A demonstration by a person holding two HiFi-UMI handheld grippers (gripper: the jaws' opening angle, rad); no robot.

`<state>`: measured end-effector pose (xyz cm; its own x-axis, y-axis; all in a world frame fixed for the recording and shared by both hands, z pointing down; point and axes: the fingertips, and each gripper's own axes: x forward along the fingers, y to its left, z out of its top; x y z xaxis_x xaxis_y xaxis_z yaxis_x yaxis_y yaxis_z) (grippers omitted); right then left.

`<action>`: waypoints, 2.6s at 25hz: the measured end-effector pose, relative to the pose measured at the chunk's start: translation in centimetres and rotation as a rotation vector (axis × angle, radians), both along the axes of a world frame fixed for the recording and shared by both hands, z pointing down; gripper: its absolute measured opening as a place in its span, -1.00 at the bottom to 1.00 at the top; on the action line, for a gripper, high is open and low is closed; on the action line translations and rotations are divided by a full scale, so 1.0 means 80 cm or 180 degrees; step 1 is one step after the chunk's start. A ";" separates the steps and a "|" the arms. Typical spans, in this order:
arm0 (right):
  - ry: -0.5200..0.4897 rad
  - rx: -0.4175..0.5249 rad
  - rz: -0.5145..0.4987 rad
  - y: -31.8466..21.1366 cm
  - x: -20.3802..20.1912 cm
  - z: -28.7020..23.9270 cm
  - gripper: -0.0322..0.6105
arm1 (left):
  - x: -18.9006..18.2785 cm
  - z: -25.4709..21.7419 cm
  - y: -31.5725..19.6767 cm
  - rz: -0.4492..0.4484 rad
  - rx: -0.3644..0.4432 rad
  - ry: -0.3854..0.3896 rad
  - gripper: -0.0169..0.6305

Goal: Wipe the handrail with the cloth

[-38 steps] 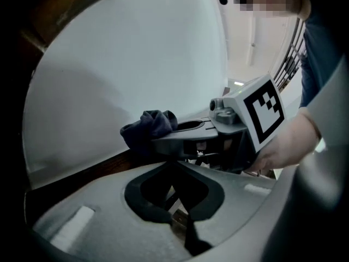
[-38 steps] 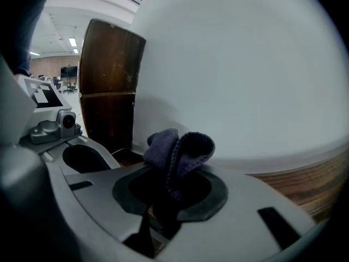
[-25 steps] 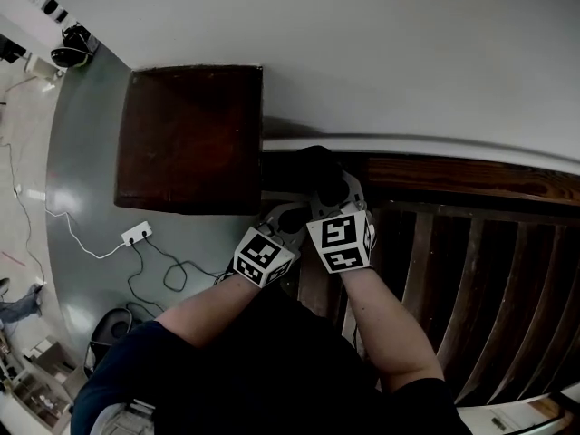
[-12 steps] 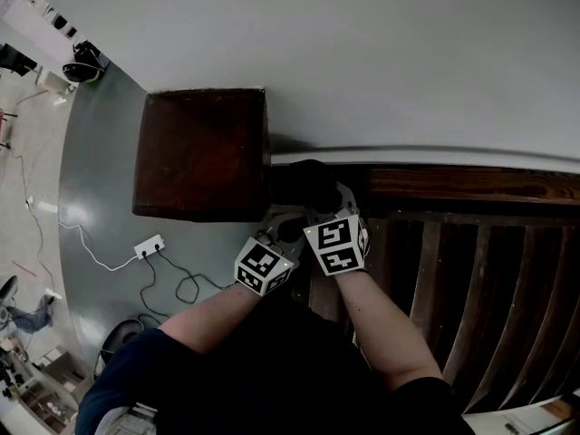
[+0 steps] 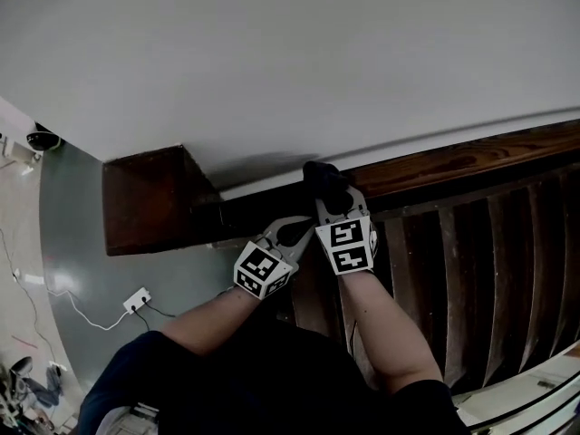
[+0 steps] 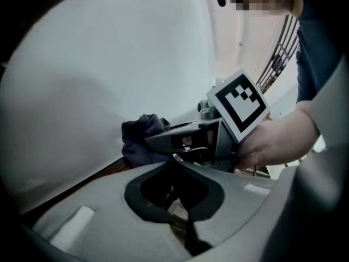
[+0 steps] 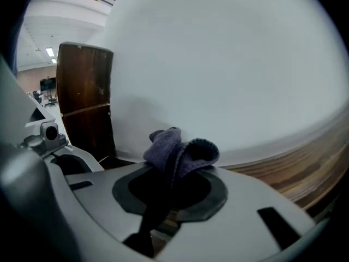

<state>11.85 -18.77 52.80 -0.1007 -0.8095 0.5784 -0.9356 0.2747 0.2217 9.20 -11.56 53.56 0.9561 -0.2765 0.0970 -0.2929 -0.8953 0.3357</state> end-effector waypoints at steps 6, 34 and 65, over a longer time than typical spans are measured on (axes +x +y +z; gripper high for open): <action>0.0320 0.0106 0.0295 0.010 0.089 -0.056 -0.59 | 0.084 -0.065 0.004 0.0395 0.0197 0.0185 -0.93; 0.1230 0.0589 0.1618 0.072 0.513 -0.332 -0.60 | 0.296 -0.255 0.043 0.1361 0.0857 0.0585 -0.94; -0.0058 0.1400 0.1392 0.244 0.286 -0.285 -0.60 | 0.223 -0.266 0.158 0.1788 0.0796 0.0620 -0.93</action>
